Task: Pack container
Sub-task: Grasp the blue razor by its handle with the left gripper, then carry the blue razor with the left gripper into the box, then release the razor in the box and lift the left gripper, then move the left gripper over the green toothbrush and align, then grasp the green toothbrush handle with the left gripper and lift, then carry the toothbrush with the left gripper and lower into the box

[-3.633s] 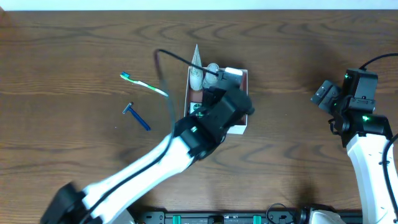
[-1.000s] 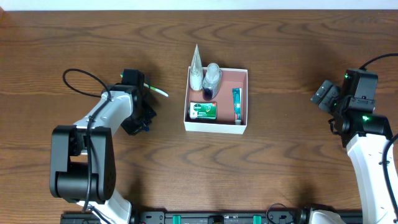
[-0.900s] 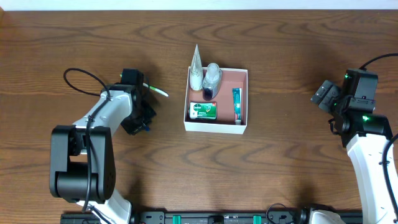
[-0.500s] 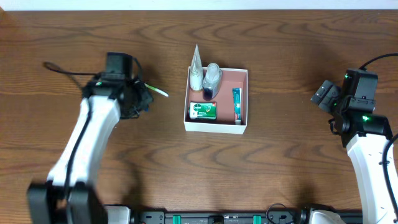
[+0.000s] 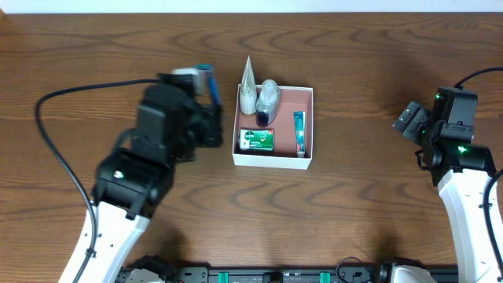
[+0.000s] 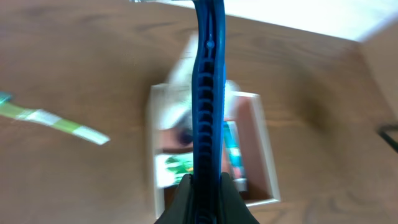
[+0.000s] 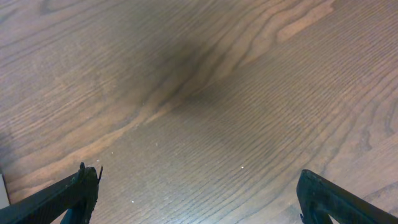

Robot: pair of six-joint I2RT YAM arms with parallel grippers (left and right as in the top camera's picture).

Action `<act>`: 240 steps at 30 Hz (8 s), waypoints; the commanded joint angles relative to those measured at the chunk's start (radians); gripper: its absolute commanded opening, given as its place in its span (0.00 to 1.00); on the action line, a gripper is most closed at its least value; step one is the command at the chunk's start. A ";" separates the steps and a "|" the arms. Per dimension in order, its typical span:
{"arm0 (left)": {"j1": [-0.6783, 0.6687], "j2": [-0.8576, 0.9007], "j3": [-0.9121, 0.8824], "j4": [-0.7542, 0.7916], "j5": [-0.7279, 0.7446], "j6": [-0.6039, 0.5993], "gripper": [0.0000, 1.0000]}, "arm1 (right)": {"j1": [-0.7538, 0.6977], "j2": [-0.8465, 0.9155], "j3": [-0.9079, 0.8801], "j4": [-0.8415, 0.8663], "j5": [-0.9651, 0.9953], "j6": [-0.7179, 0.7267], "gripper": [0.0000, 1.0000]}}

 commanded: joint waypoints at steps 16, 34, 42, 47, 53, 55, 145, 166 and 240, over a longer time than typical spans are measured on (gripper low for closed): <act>-0.402 0.369 0.016 0.232 -0.164 0.138 0.06 | -0.005 0.001 0.003 -0.001 0.003 0.012 0.99; -0.403 0.626 0.016 0.408 -0.221 0.051 0.06 | -0.005 0.001 0.003 -0.001 0.003 0.012 0.99; -0.403 0.655 0.016 0.420 -0.231 0.037 0.30 | -0.005 0.001 0.003 -0.001 0.003 0.012 0.99; -0.403 0.655 0.016 0.438 -0.230 0.038 0.40 | -0.005 0.001 0.003 -0.001 0.003 0.012 0.99; -0.403 0.601 0.024 0.436 -0.230 0.039 0.39 | -0.005 0.001 0.003 -0.001 0.003 0.012 0.99; -0.407 0.550 0.026 0.424 -0.230 0.039 0.40 | -0.005 0.001 0.003 -0.001 0.003 0.012 0.99; 0.240 0.866 0.026 0.111 -0.281 -0.435 0.57 | -0.005 0.001 0.003 -0.001 0.003 0.012 0.99; 0.240 0.866 0.026 0.098 -0.153 -0.373 0.23 | -0.005 0.001 0.003 -0.001 0.003 0.012 0.99; -0.401 0.582 0.234 -0.113 -0.192 0.026 0.06 | -0.005 0.001 0.003 -0.001 0.003 0.012 0.99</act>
